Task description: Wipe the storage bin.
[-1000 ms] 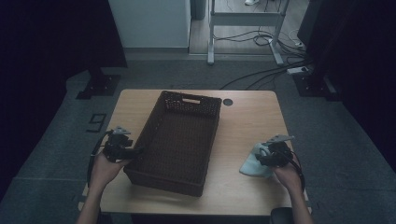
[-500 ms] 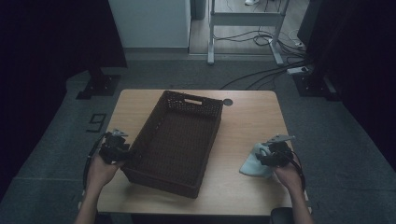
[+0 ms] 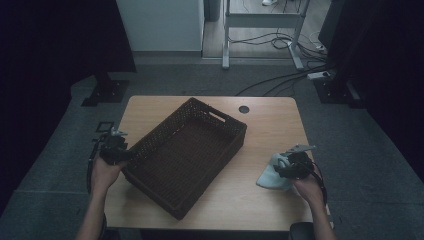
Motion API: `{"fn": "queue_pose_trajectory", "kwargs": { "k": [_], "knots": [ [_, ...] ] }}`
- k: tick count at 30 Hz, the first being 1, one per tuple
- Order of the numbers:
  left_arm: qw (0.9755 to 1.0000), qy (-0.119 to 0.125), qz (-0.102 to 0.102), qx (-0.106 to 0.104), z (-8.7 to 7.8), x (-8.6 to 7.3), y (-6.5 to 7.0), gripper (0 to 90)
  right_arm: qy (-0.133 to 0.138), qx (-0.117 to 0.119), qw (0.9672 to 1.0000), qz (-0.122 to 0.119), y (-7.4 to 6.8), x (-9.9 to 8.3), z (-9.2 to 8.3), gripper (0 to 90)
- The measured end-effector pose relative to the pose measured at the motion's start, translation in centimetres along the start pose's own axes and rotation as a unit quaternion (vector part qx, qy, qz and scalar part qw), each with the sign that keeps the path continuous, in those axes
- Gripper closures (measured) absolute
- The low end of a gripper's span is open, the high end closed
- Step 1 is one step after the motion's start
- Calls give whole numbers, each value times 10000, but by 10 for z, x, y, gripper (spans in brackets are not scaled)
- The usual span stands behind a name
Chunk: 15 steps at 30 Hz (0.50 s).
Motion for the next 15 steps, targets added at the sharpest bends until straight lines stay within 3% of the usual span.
{"fn": "queue_pose_trajectory", "kwargs": {
  "k": [3,8,11,15],
  "knots": [
    [9993,273,-80,-223,-13,4,5,320,17,19,10000,18,1,0,0,254],
    [9976,503,8,-485,-41,2,18,180,79,123,9999,-1,0,1,-2,232],
    [9961,590,-4,-662,-56,-9,24,139,43,160,9999,-31,0,0,-2,215],
    [9953,663,-81,-698,-68,-25,23,114,-65,178,9998,-76,-1,-2,1,176]
  ]
}}
Point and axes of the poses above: each handheld gripper's, and its own axes: z roughly forward along the jaws, x roughly out of its top, y roughly to its right, the point moved 7 cm from there along z, roughly forward along the jaws, and after that the axes turned 1 degree about z, right-handed, at the moved point
